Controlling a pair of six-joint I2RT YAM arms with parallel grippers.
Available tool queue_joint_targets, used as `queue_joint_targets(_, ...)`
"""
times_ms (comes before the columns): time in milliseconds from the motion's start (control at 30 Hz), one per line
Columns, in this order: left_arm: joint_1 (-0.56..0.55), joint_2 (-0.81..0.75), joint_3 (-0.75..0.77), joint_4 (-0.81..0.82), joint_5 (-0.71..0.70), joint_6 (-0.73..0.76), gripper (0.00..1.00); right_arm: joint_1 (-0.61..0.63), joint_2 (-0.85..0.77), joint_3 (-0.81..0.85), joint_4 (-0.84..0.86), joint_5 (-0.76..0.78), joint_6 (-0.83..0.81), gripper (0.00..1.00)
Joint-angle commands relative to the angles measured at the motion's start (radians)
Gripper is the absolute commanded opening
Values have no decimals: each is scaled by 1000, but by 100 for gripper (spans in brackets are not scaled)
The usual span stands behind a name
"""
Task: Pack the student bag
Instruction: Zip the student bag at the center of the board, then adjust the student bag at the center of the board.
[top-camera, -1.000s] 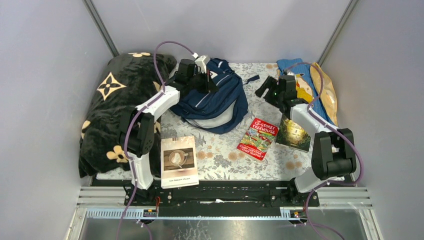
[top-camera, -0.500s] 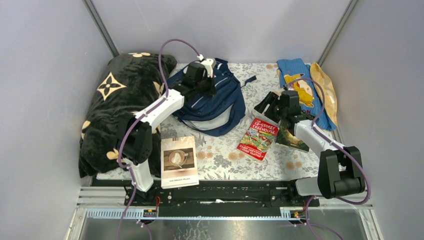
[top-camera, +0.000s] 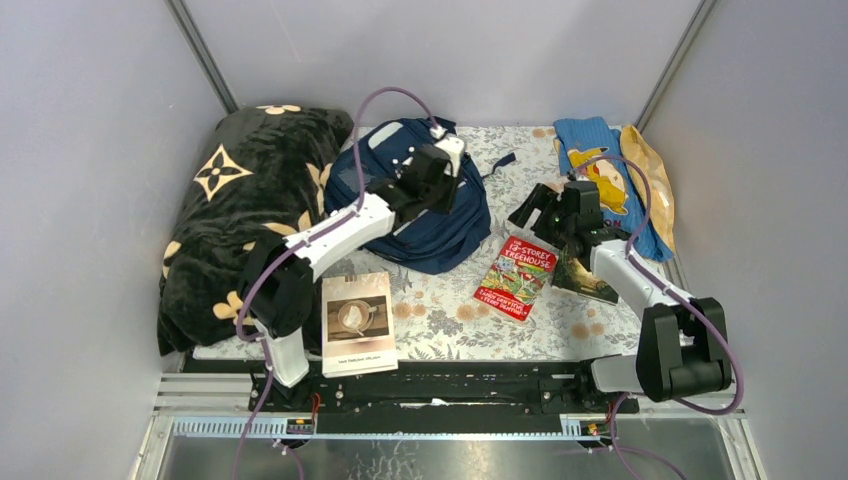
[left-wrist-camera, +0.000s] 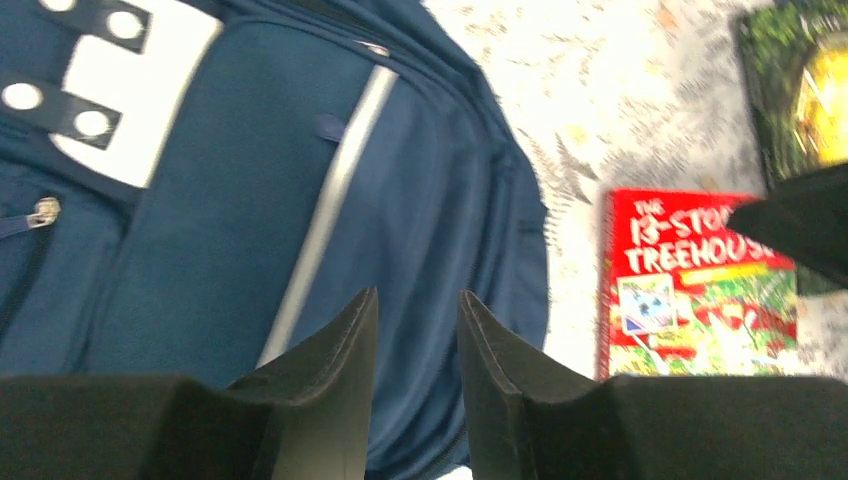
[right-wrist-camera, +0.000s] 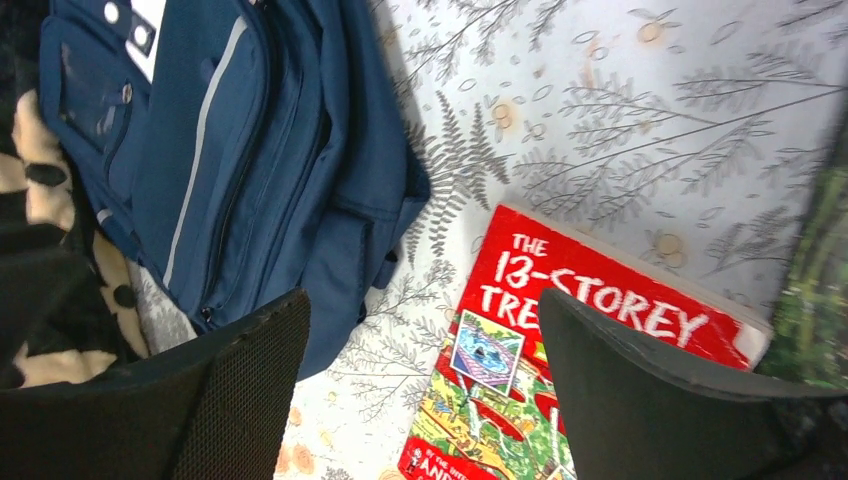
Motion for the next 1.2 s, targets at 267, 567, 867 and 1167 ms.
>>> queue_joint_targets(267, -183, 177, 88, -60, -65, 43, 49, -57, -138, 17, -86, 103, 30, 91)
queue_joint_targets(567, -184, 247, 108, -98, -143, 9, 40, -57, -104, 12, -50, 43, 10, 89)
queue_joint_targets(867, -182, 192, 72, -76, -178, -21, 34, -57, -73, 6, -34, 2, 23, 88)
queue_joint_targets(1167, -184, 85, -8, 7, -234, -37, 47, -57, -45, 13, -29, 0, 12, 88)
